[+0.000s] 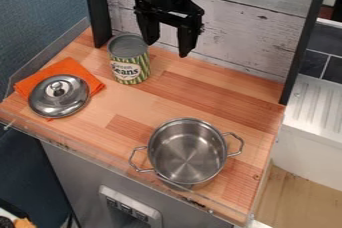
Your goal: Take the silver lid and put it on top of the silver pot
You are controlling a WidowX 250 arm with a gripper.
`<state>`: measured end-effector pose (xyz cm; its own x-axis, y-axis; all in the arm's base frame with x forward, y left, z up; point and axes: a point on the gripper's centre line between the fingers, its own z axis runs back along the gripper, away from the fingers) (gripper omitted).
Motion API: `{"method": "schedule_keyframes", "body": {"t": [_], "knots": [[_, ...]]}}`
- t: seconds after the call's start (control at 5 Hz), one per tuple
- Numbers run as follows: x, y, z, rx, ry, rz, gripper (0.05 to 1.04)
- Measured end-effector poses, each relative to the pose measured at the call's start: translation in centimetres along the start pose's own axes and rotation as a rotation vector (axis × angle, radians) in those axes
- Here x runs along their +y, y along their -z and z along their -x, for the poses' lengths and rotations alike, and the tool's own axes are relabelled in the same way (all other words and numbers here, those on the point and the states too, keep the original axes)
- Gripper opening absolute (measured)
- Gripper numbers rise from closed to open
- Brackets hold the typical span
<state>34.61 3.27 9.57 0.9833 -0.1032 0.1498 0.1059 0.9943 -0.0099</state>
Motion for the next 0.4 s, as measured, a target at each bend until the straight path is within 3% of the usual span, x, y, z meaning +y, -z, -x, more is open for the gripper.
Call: {"method": "schedule_keyframes", "body": {"t": [0.4], "knots": [[1.4,0.9,1.7,0.035,-0.026,0.026,1.001]]}}
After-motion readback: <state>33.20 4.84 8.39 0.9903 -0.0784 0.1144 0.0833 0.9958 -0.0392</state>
